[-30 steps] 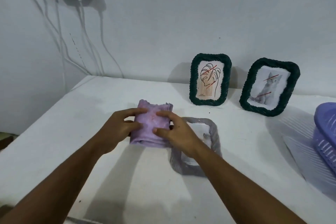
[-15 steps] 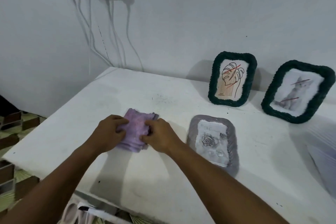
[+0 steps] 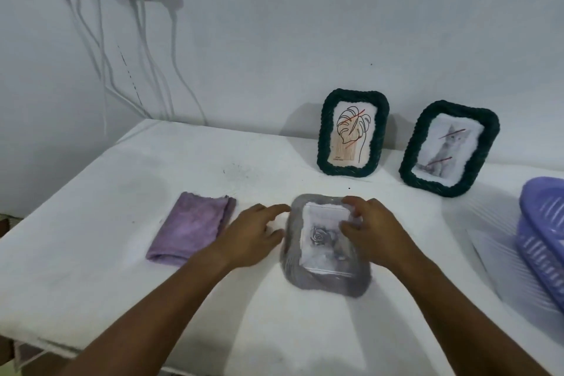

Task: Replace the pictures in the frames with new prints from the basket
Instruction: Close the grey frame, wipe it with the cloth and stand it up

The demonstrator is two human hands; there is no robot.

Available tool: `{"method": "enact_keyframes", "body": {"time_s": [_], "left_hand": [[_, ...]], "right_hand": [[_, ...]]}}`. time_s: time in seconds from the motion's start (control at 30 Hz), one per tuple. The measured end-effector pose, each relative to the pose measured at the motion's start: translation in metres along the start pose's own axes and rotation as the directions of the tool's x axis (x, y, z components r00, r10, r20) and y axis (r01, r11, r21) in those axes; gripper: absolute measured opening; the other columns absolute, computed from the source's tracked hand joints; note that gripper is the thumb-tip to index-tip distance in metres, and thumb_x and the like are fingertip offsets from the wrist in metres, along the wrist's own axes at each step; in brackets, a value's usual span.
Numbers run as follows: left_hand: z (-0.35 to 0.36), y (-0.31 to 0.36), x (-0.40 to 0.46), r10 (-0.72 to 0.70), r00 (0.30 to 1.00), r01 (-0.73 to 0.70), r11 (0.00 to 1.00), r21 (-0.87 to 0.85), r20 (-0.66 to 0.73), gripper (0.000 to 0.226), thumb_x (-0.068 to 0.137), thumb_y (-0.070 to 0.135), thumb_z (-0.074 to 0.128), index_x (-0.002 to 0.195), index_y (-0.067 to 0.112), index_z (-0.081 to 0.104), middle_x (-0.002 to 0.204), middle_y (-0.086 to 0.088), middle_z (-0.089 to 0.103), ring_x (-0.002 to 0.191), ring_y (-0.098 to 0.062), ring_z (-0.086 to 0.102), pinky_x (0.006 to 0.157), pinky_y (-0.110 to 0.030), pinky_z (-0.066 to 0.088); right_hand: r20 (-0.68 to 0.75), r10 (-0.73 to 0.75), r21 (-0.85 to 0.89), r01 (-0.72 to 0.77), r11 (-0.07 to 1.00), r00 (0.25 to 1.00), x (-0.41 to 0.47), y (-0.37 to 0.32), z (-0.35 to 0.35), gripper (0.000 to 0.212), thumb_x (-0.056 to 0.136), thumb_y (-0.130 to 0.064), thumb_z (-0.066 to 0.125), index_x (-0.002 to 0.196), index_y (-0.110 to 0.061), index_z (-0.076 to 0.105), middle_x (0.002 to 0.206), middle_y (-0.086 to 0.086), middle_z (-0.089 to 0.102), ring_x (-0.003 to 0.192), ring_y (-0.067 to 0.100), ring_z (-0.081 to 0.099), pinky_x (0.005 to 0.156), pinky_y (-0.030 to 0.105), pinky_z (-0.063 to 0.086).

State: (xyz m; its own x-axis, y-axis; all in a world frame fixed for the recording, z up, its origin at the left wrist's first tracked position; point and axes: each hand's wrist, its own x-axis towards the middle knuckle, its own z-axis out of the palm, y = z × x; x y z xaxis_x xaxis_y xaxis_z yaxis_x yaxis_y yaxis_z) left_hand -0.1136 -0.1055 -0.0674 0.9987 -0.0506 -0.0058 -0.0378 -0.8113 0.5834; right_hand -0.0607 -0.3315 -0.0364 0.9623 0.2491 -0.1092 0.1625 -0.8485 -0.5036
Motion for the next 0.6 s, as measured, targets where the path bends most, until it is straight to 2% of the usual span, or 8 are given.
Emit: {"method": "enact_keyframes", "body": {"time_s": [0.07, 0.13, 0.27, 0.37, 0.43, 0.47, 0.53, 0.6], "left_hand": [[0.01, 0.009, 0.012, 0.024, 0.999, -0.025, 0.999, 0.027, 0.032, 0.047, 0.092, 0.028, 0.053, 0.138, 0.031, 0.043, 0.116, -0.009, 0.058, 0.101, -0.024, 0.056, 0.086, -0.024, 0.039], [0.017, 0.015, 0.021, 0.043, 0.998, -0.045, 0.998, 0.039, 0.049, 0.048, 0.092, 0.03, 0.052, 0.139, 0.032, 0.041, 0.12, -0.01, 0.058, 0.108, -0.027, 0.054, 0.09, -0.026, 0.038], [0.022, 0.018, 0.026, -0.014, 0.998, 0.017, 0.999, -0.049, 0.065, 0.048, 0.09, 0.027, 0.056, 0.135, 0.034, 0.046, 0.121, -0.007, 0.054, 0.111, -0.025, 0.052, 0.097, -0.03, 0.04], [0.021, 0.018, 0.027, -0.081, 0.995, 0.094, 0.966, -0.241, 0.063, 0.047, 0.085, 0.017, 0.062, 0.128, 0.035, 0.053, 0.121, 0.0, 0.053, 0.099, -0.017, 0.055, 0.082, -0.024, 0.047], [0.019, 0.017, 0.027, -0.111, 0.989, 0.139, 0.909, -0.393, 0.093, 0.049, 0.082, 0.007, 0.064, 0.123, 0.033, 0.057, 0.115, 0.003, 0.055, 0.091, -0.011, 0.055, 0.072, -0.017, 0.045], [0.018, 0.018, 0.027, -0.119, 0.988, 0.153, 0.875, -0.459, 0.103, 0.05, 0.08, 0.002, 0.064, 0.12, 0.031, 0.059, 0.113, 0.002, 0.057, 0.089, -0.01, 0.056, 0.071, -0.017, 0.045], [0.016, 0.019, 0.026, -0.126, 0.986, 0.167, 0.784, -0.597, 0.11, 0.054, 0.075, -0.008, 0.064, 0.116, 0.027, 0.063, 0.114, -0.003, 0.061, 0.094, -0.015, 0.06, 0.074, -0.02, 0.05], [0.014, 0.019, 0.025, -0.123, 0.986, 0.166, 0.673, -0.721, 0.112, 0.057, 0.072, -0.015, 0.064, 0.114, 0.023, 0.065, 0.116, -0.008, 0.061, 0.099, -0.022, 0.063, 0.079, -0.026, 0.054]], "right_hand": [[0.096, 0.094, -0.123, -0.082, 0.989, 0.991, -0.005, 0.016, -0.004, 0.053, 0.092, -0.04, 0.054, 0.14, -0.033, 0.034, 0.138, 0.008, 0.044, 0.121, 0.026, 0.048, 0.1, 0.036, 0.043], [0.138, 0.128, -0.114, -0.113, 0.987, 0.982, -0.01, 0.025, -0.001, 0.056, 0.091, -0.044, 0.054, 0.141, -0.035, 0.031, 0.138, 0.009, 0.042, 0.124, 0.027, 0.046, 0.102, 0.038, 0.043], [0.095, 0.11, 0.06, -0.116, 0.991, 0.989, -0.014, 0.03, 0.008, 0.054, 0.088, -0.035, 0.061, 0.138, -0.036, 0.039, 0.129, 0.005, 0.046, 0.115, 0.024, 0.051, 0.099, 0.036, 0.045], [0.063, 0.124, 0.256, -0.136, 0.957, 0.99, -0.015, 0.032, 0.01, 0.05, 0.085, -0.024, 0.067, 0.13, -0.034, 0.048, 0.113, 0.0, 0.053, 0.098, 0.017, 0.056, 0.086, 0.03, 0.05], [0.058, 0.116, 0.401, -0.13, 0.907, 0.992, -0.017, 0.033, 0.008, 0.048, 0.083, -0.013, 0.069, 0.126, -0.031, 0.054, 0.097, -0.008, 0.055, 0.084, 0.007, 0.056, 0.071, 0.018, 0.048], [0.056, 0.115, 0.459, -0.128, 0.879, 0.992, -0.018, 0.035, 0.007, 0.049, 0.082, -0.009, 0.069, 0.124, -0.03, 0.055, 0.096, -0.008, 0.056, 0.083, 0.005, 0.057, 0.067, 0.016, 0.047], [0.041, 0.128, 0.588, -0.127, 0.799, 0.991, -0.018, 0.038, 0.006, 0.05, 0.081, -0.002, 0.069, 0.119, -0.032, 0.058, 0.107, -0.001, 0.06, 0.091, 0.011, 0.06, 0.069, 0.021, 0.051], [0.028, 0.141, 0.756, -0.114, 0.644, 0.99, -0.019, 0.041, 0.005, 0.052, 0.078, 0.005, 0.069, 0.114, -0.032, 0.061, 0.113, 0.007, 0.061, 0.099, 0.023, 0.063, 0.073, 0.031, 0.055]]}}
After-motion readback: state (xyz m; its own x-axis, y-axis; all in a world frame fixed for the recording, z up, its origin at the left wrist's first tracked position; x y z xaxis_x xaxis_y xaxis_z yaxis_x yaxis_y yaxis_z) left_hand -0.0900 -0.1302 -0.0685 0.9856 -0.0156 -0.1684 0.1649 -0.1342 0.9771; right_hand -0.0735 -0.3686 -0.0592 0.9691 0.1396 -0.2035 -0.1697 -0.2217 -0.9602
